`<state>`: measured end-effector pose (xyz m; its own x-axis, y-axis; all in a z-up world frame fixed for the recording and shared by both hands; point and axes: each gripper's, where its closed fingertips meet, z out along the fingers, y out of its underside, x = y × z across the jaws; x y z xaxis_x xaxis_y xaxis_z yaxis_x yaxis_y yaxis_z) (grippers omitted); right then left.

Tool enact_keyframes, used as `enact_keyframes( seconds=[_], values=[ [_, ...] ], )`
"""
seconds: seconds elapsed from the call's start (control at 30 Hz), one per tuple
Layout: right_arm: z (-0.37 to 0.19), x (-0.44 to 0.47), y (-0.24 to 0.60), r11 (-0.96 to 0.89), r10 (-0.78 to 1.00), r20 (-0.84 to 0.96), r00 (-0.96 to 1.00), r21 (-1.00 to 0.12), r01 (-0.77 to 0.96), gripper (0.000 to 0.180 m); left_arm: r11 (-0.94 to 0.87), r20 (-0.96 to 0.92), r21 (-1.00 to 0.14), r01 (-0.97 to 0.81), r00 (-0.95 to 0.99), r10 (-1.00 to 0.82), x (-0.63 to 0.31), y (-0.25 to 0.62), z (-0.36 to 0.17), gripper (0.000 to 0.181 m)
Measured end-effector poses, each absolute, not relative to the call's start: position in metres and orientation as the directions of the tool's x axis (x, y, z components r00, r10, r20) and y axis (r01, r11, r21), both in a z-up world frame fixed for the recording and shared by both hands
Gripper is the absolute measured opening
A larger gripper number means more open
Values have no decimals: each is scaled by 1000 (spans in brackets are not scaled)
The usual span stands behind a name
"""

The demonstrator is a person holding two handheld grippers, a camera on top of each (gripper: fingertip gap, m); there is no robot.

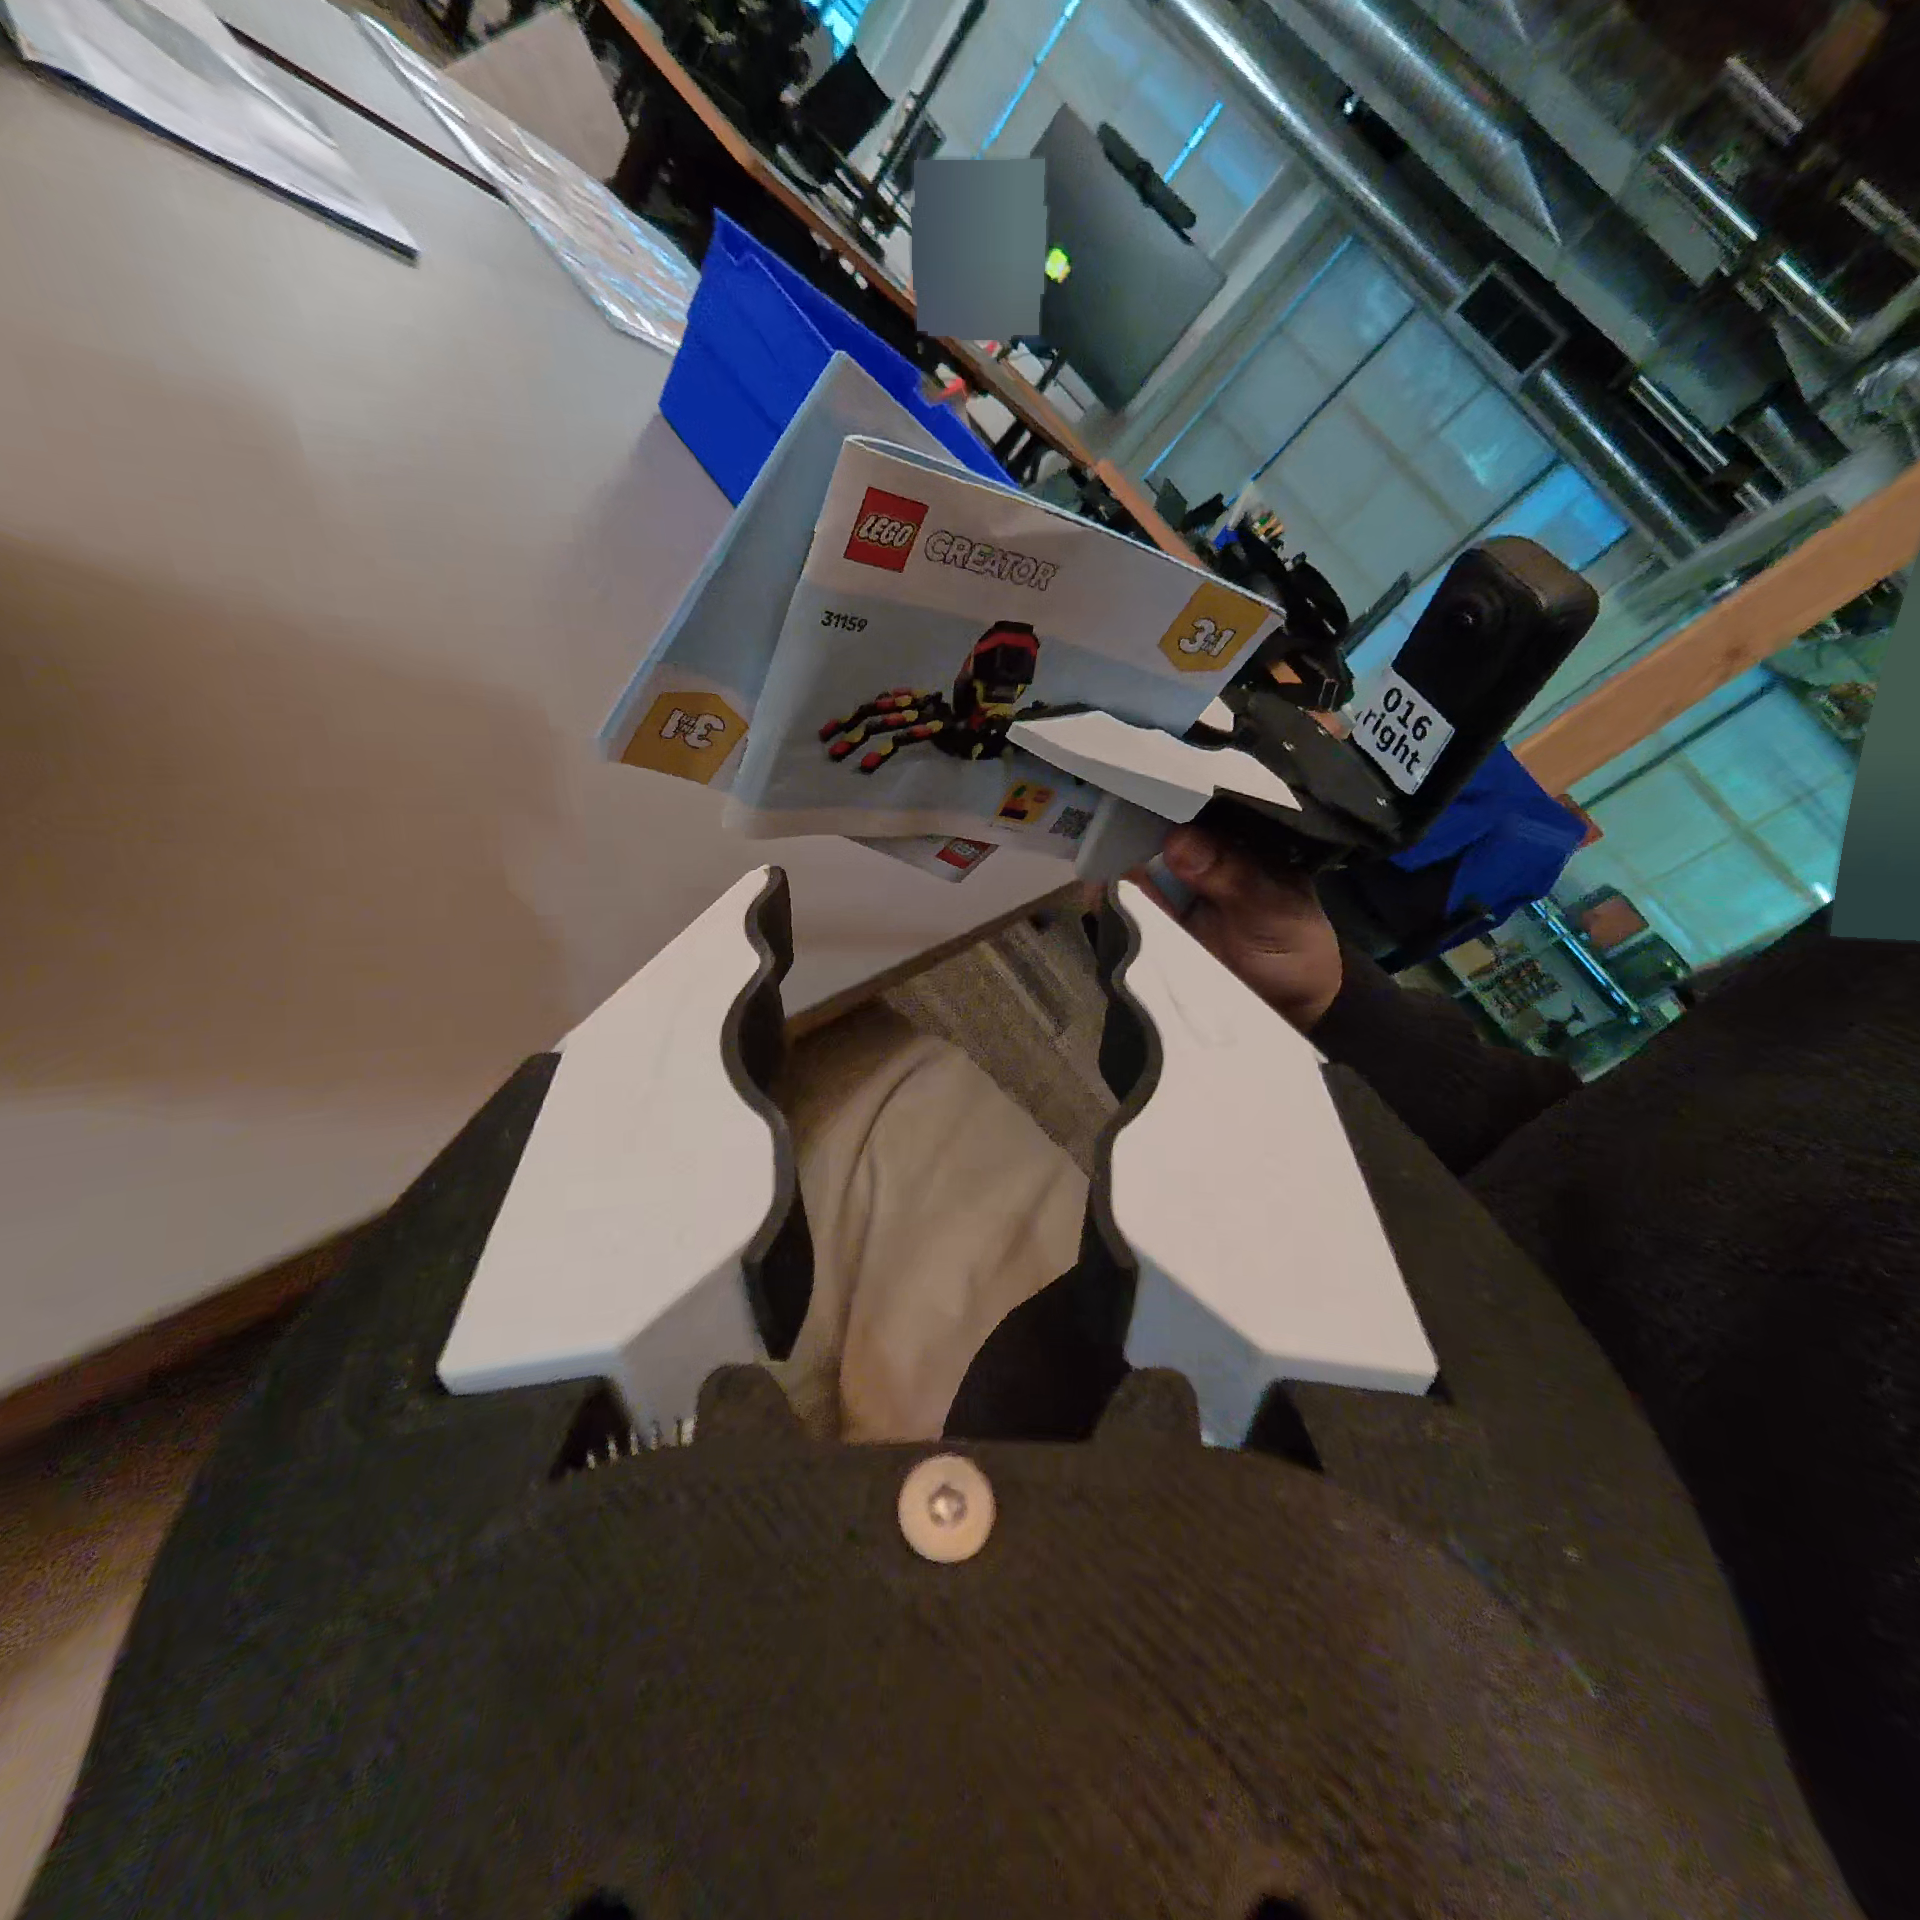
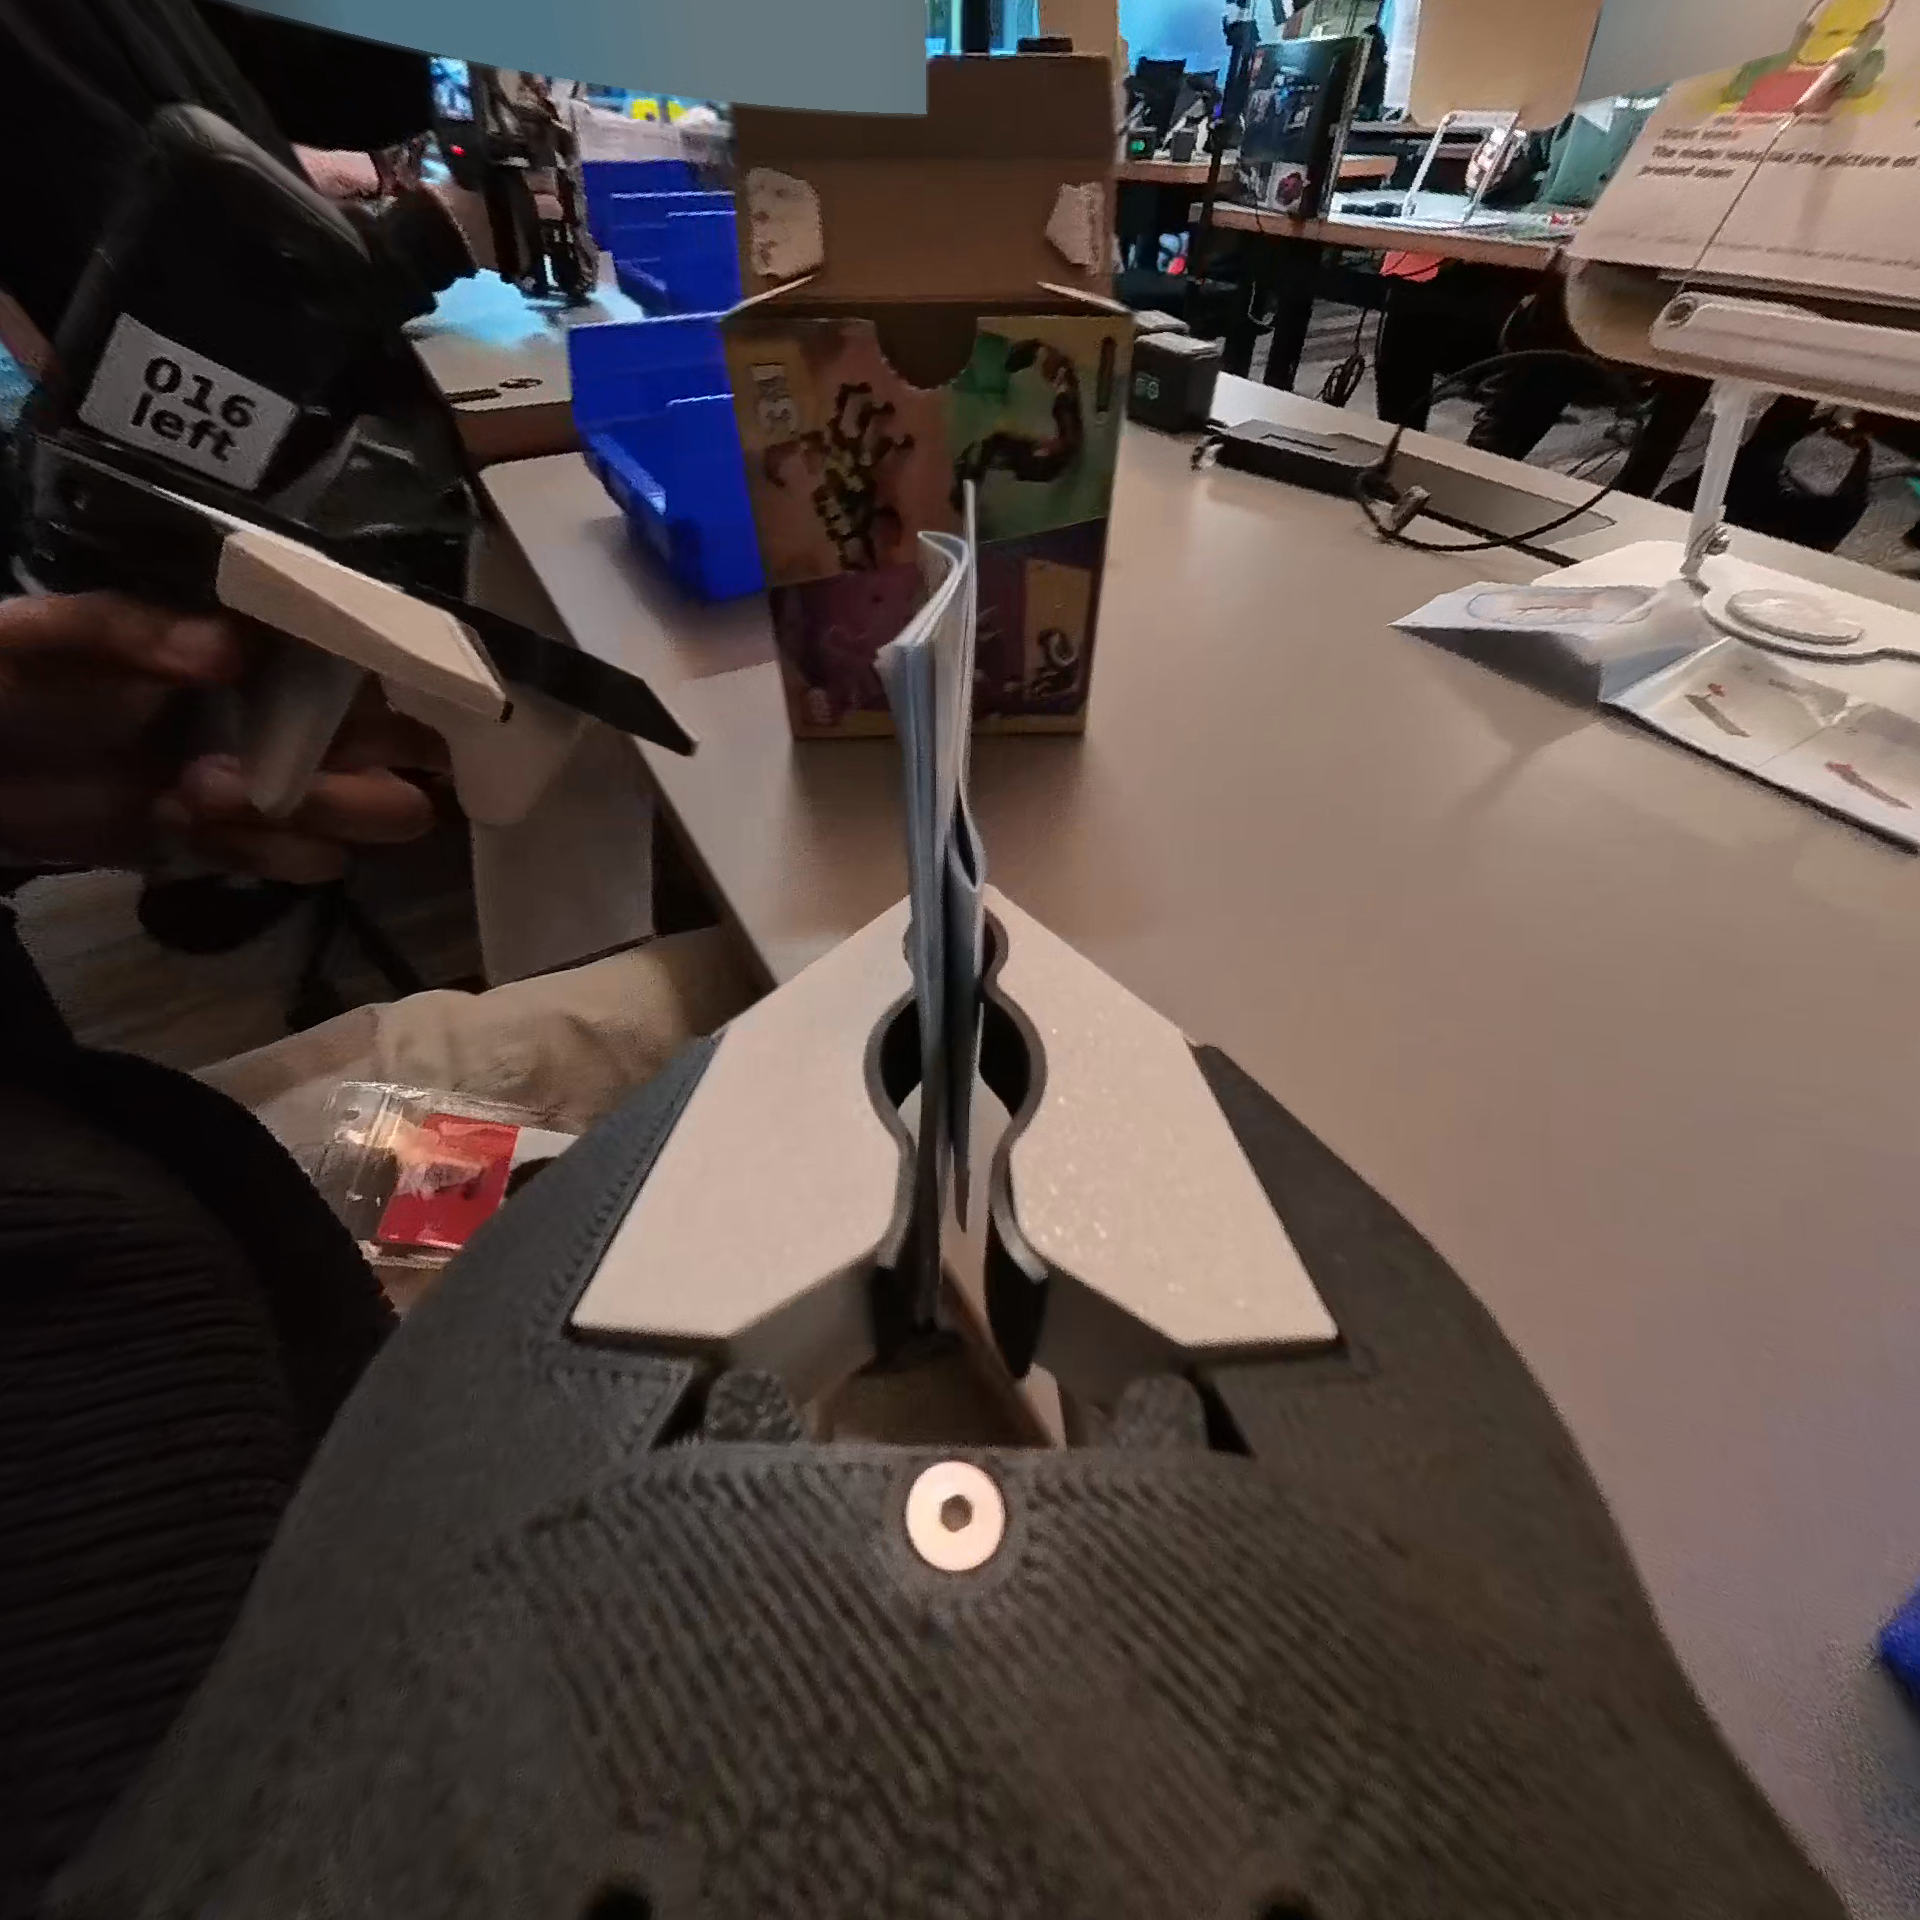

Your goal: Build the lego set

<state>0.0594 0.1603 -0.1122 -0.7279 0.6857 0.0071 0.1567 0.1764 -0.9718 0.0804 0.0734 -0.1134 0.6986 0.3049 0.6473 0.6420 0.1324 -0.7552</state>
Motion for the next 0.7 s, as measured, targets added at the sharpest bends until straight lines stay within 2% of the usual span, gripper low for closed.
enact_keyframes(
  seconds=[0.27,0.5,0.7],
  values=[
    [-101,131,182,168,709,40,-704,-979,114,0,183,656,-750,635,683,321,159,71,-109,56],
    [-86,174,207,22,728,-78,-681,-990,137,0,173,635,-766,619,689,348,209,77,-110,54],
    [-82,201,204,54,717,-32,-696,-993,101,0,140,592,-799,585,724,354,241,83,-106,55]
  ],
)
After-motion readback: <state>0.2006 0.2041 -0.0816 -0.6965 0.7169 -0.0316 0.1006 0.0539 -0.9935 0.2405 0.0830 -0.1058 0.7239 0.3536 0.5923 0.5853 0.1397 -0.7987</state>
